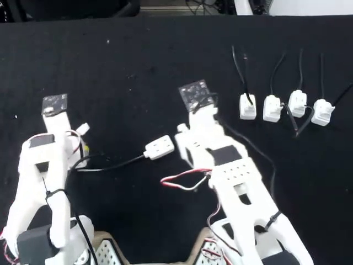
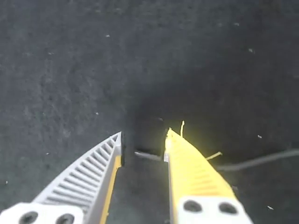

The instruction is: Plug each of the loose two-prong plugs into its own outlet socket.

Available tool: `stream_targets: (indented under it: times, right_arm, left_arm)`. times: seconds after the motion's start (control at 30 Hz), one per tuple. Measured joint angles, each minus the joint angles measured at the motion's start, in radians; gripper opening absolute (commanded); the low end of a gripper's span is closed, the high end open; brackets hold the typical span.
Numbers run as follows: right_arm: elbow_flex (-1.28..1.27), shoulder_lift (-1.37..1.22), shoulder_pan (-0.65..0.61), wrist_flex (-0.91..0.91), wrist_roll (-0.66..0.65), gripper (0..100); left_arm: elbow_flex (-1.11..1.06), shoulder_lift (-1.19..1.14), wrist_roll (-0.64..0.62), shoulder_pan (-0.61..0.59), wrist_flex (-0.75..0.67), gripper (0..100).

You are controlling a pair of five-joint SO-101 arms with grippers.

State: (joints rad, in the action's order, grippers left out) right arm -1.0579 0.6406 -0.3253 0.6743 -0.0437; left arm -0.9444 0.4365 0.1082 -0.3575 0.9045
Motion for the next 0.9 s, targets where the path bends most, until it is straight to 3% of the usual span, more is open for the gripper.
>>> stream_targets:
  times: [0.27, 0.4, 0.7, 0.9]
  right_arm:
    - [0.204, 0.000, -0.075, 0.298, -0.003, 1.1]
    - [0.265, -0.015, -0.091, 0.345, -0.003, 1.1]
    - [0.144, -0.199, -0.133, 0.018, -0.003, 1.1]
    - [0.141, -0.226, -0.146, -0.015, -0.002, 1.1]
  left_arm:
    - [-0.130, 0.002, -0.069, -0.003, -0.206, 16]
    - [-0.181, 0.005, -0.112, -0.005, -0.284, 16]
    - [-0.187, 0.008, -0.118, -0.005, -0.295, 16]
    - [-0.187, 0.008, -0.118, -0.005, -0.295, 16]
